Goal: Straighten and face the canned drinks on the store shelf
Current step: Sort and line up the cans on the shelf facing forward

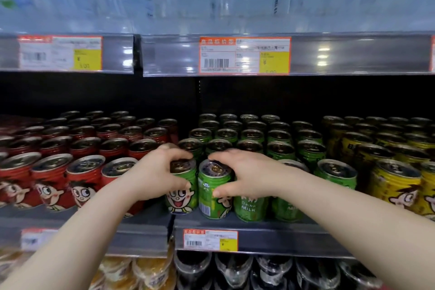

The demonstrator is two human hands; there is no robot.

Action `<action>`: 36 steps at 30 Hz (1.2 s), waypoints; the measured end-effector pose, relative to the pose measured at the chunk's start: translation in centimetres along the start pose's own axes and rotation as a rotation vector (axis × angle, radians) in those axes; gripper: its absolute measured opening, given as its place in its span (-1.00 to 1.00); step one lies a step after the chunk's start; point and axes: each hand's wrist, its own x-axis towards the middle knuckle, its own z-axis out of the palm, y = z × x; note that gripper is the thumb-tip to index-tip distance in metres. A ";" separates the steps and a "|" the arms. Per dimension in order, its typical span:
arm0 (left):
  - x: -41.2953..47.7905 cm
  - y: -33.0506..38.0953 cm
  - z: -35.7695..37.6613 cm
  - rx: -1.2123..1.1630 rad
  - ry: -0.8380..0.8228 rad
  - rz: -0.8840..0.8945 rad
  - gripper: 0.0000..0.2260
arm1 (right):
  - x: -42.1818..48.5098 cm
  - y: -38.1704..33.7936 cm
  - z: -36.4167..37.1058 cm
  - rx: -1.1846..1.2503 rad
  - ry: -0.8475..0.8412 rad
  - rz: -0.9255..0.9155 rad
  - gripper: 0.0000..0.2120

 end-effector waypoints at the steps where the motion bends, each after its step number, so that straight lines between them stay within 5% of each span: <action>1: 0.0 0.2 0.2 -0.020 0.001 0.008 -0.42 | -0.2 0.3 -0.1 0.004 -0.015 0.003 -0.25; 9: -0.3 1.4 1.5 -0.128 0.022 0.072 -0.45 | -1.8 2.1 -1.2 0.032 -0.099 0.015 -0.27; 18: -0.7 -0.3 2.2 -0.285 -0.045 0.036 -0.35 | -1.6 1.1 -0.1 0.008 0.088 0.178 -0.27; 24: -0.5 -0.8 2.1 -0.441 -0.136 0.033 -0.39 | -1.9 1.7 -0.4 0.072 -0.003 0.089 -0.32; 32: -0.4 -0.8 2.4 -0.343 -0.096 0.044 -0.38 | -1.8 1.5 -0.1 0.061 0.058 0.091 -0.23; 36: -0.6 0.8 2.2 -0.029 -0.007 0.073 -0.10 | -2.6 2.7 -1.5 0.236 0.053 0.032 -0.30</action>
